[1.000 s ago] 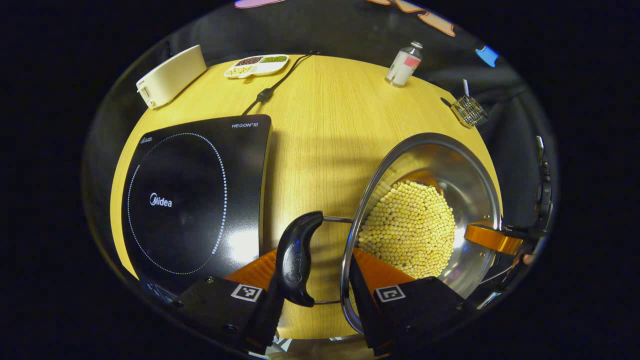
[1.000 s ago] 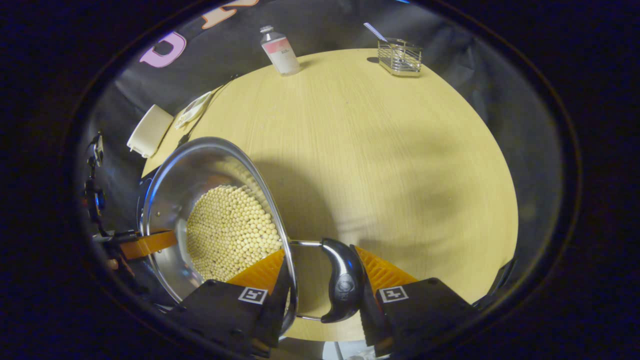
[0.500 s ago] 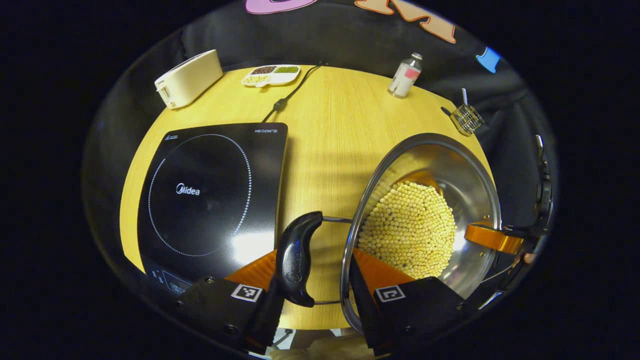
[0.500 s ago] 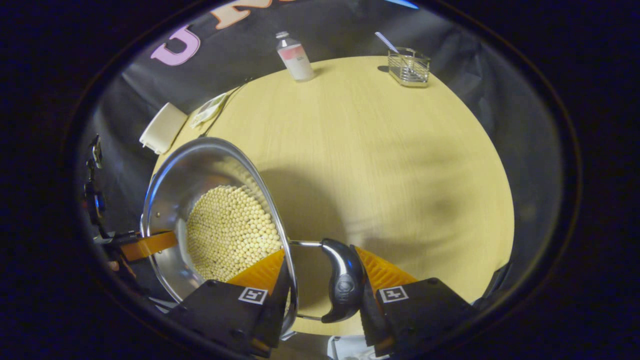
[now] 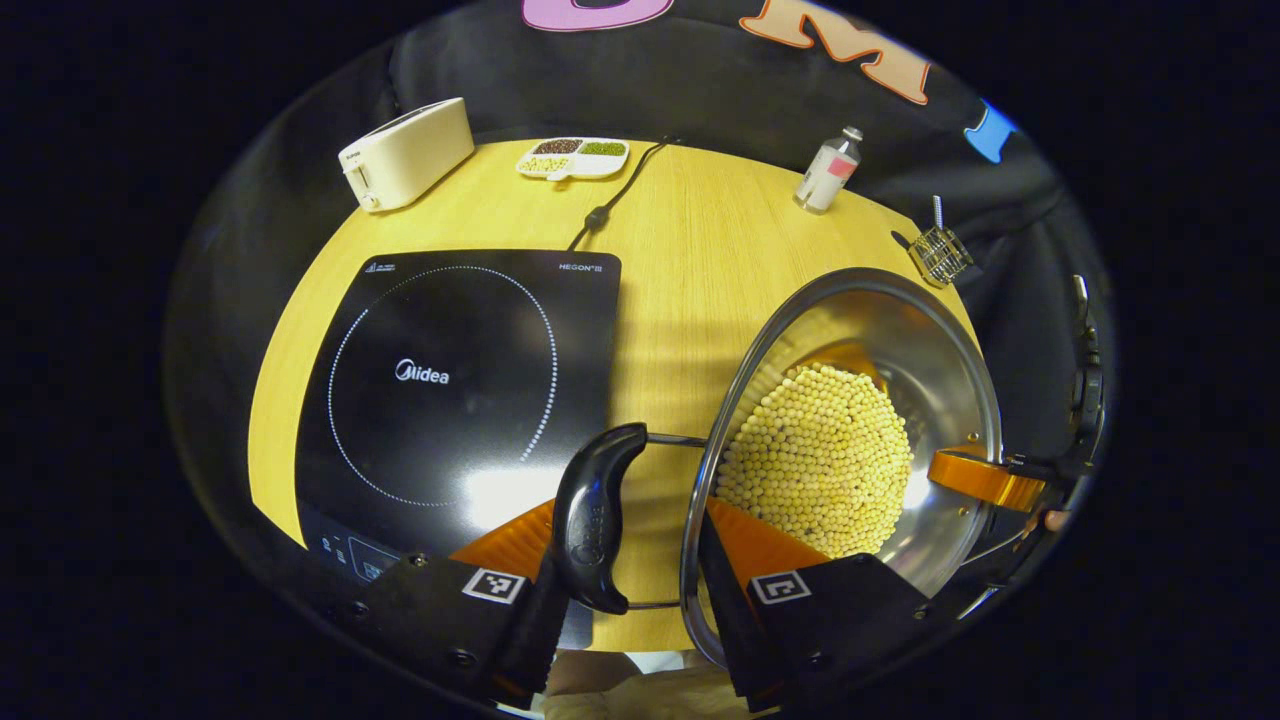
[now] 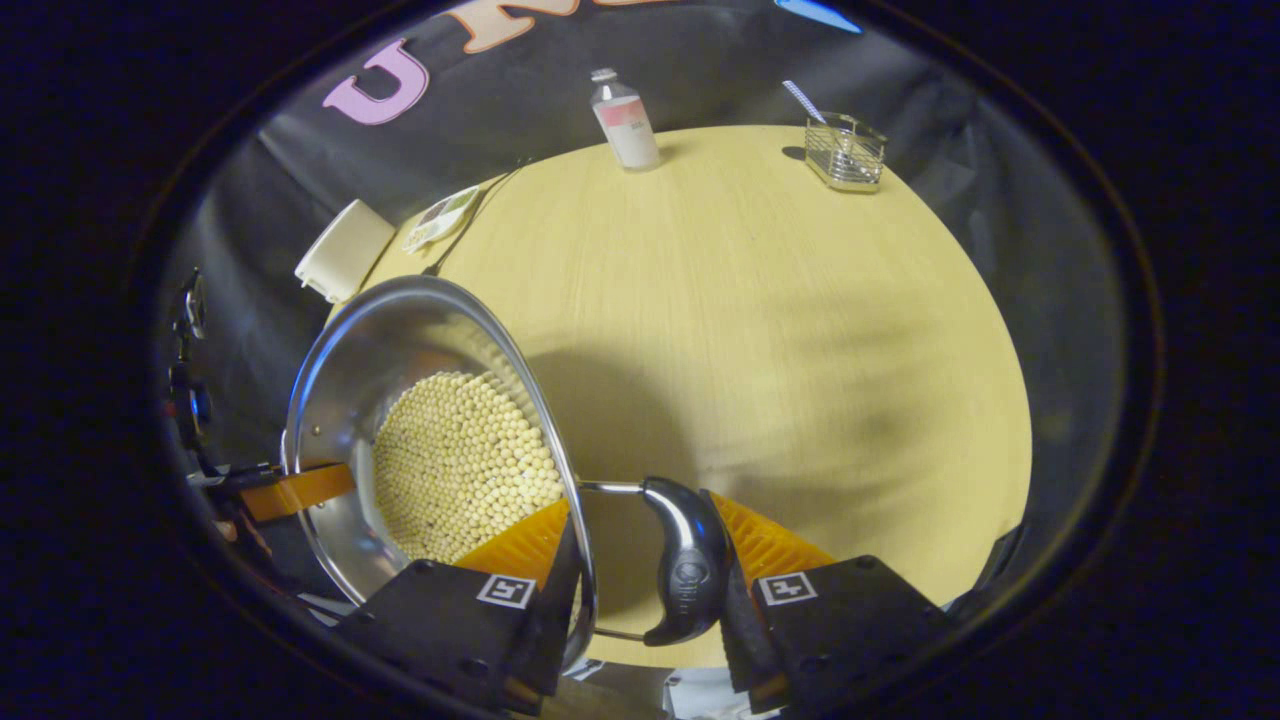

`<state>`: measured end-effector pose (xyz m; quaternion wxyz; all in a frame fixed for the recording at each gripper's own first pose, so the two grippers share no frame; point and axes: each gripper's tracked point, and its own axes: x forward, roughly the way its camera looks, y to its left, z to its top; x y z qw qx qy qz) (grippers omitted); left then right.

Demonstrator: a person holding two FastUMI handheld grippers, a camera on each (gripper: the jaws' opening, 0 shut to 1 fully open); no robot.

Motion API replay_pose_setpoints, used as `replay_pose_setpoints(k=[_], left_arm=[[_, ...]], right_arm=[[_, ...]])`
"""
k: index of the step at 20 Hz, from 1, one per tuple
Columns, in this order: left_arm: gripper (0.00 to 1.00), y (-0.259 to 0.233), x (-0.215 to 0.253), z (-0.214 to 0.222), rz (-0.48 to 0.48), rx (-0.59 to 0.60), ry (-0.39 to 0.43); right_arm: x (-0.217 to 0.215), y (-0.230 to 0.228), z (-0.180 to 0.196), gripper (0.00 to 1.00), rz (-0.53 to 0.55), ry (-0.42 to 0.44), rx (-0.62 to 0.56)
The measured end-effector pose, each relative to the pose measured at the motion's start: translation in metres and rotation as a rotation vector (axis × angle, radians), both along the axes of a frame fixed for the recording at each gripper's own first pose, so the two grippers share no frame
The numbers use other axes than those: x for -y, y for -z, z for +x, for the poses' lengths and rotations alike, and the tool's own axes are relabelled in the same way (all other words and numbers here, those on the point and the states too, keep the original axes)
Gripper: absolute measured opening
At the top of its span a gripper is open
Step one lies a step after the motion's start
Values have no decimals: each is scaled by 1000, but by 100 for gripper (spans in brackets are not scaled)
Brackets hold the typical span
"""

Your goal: First push the handle of the pot to place it horizontally, then grasp the pot with both hands and set it on the induction cooktop.

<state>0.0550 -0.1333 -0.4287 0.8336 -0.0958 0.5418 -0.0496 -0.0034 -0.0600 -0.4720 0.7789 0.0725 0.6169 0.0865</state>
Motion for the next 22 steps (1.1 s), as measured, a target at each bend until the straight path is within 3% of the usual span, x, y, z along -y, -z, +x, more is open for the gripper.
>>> replay_pose_setpoints(k=[1, 3, 4, 6, 7, 8, 11, 12, 15, 16, 21, 22], left_arm=[[67, -2, -2, 3, 0, 7, 12], [70, -7, -7, 7, -4, 18, 41], [70, -9, -10, 10, -7, 18, 51], [68, -10, -14, 16, -13, 14, 67], [70, -11, -16, 20, -14, 15, 78], [67, -9, -14, 19, -15, 15, 87], [70, -10, -11, 27, -15, 13, 111], [70, -8, -9, 28, -16, 11, 116], [68, -6, -6, 28, -15, 4, 124], [68, -6, -5, 29, -13, 2, 126], [68, -7, -1, 25, -13, -10, 114], [68, -8, -7, 26, -15, -14, 109]], right_arm=[[-7, -2, -1, 61, -1, 9, 3], [-22, -7, -1, 66, -6, 38, 8], [-32, -9, -1, 61, -11, 51, 9], [-53, -14, -3, 61, -21, 71, 13], [-65, -15, -3, 66, -24, 82, 12], [-77, -15, -4, 61, -26, 93, 11], [-113, -16, -7, 61, -32, 119, 8], [-124, -17, -8, 66, -33, 125, 6], [-157, -15, -9, 66, -36, 135, 4], [-167, -15, -10, 61, -36, 134, 1], [-211, -9, -6, 66, -36, 123, -10], [-218, -8, -5, 61, -37, 120, -11]])
